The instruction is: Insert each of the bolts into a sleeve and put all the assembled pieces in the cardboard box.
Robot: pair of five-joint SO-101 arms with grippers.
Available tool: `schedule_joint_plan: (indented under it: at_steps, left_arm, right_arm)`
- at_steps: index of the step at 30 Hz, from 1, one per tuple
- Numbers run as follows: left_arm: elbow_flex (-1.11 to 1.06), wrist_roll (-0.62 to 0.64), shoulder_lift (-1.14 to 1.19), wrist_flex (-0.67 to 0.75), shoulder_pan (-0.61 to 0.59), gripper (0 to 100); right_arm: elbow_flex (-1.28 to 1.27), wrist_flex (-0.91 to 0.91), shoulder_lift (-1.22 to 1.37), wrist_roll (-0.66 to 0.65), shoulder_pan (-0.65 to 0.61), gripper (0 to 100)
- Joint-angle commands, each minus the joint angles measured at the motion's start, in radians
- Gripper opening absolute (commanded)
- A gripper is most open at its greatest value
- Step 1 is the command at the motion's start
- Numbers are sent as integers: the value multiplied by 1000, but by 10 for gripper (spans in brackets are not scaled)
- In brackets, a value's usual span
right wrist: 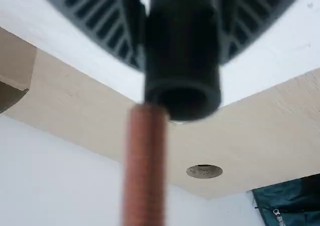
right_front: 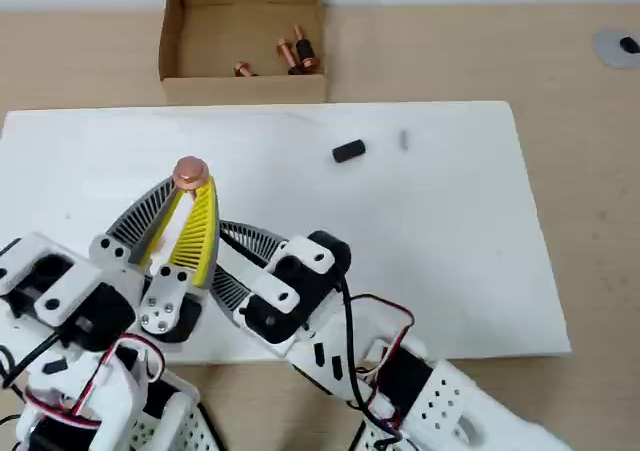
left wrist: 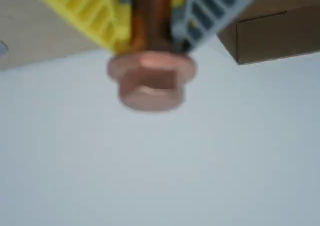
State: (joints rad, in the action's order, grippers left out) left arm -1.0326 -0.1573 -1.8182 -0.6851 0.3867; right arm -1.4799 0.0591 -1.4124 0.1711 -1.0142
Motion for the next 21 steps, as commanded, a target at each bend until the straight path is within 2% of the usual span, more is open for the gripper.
schedule_joint_plan:
  at_steps: [1,9,15,21]
  left_arm:
    - [8,-8,-2,20,-15,3]
    - [25,-23,-2,14,-66,3]
    - [74,11,4,-98,-38,3]
    - [75,11,-1,-104,-38,3]
  right_arm:
    - [71,-26,-24,5,-7,9]
    - [71,-26,-24,5,38,9]
    - [73,-25,-24,5,42,9]
    - [74,-25,-24,8,41,9]
